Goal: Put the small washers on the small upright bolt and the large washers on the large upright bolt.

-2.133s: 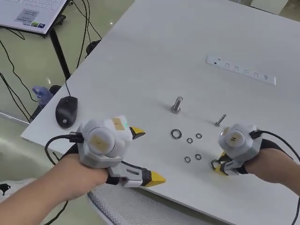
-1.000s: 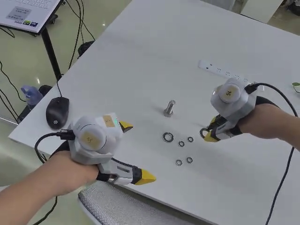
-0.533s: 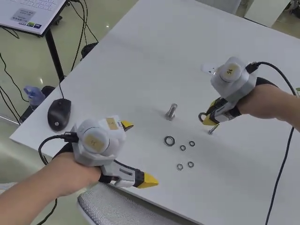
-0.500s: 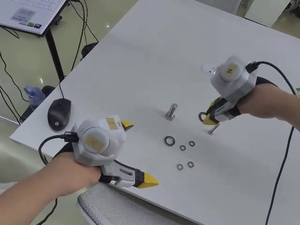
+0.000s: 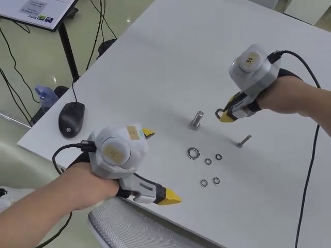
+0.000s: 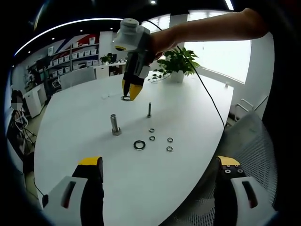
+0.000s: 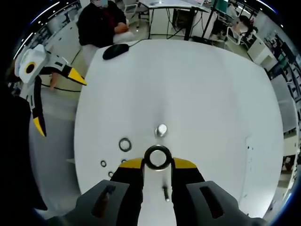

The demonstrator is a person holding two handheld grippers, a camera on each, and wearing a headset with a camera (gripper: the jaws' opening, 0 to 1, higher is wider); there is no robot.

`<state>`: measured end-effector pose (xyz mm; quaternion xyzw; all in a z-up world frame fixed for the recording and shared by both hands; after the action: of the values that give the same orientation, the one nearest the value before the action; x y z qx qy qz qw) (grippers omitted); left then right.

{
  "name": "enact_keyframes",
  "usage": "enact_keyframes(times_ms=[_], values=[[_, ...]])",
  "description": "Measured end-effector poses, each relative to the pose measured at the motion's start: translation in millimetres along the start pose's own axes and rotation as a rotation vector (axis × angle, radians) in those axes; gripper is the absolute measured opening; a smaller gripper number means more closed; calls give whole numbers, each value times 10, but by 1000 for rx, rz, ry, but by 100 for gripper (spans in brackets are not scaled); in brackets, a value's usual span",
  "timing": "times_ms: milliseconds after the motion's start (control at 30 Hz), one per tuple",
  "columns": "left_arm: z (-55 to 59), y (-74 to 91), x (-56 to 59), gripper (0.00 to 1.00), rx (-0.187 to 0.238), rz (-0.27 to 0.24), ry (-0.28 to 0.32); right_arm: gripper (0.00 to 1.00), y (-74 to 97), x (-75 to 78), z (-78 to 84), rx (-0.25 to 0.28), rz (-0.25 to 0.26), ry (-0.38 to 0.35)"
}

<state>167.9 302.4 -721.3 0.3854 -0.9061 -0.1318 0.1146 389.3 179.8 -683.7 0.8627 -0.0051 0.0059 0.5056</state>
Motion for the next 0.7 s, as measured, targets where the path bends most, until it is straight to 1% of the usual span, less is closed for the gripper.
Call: enact_keyframes(times_ms=[67, 233, 400, 533, 700], values=[[-1, -8, -13, 99, 0, -4, 2, 22, -27, 32, -37, 7, 2, -3], [-9, -57, -48, 99, 2, -11, -2, 22, -138, 61, -91, -10, -6, 23], [-14, -80, -55, 99, 6, -12, 1, 22, -253, 65, -140, -17, -12, 36], [-5, -74, -64, 98, 5, -19, 7, 22, -378, 85, -179, -23, -21, 44], [5, -48, -77, 97, 8, -30, 18, 22, -489, 94, -189, -36, -32, 52]])
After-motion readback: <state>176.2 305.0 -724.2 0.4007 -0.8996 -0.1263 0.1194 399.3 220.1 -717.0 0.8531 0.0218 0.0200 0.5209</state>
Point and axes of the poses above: the centre of the closed fingertips' face, and the gripper's own axes: y roughly backward along the fingers, x roughly to its right, z roughly out of its underside, the point moved 8 cm from there along y, roughly backward along the fingers, and after that the axes turned 13 degrees about x, right-handed, at the moved point
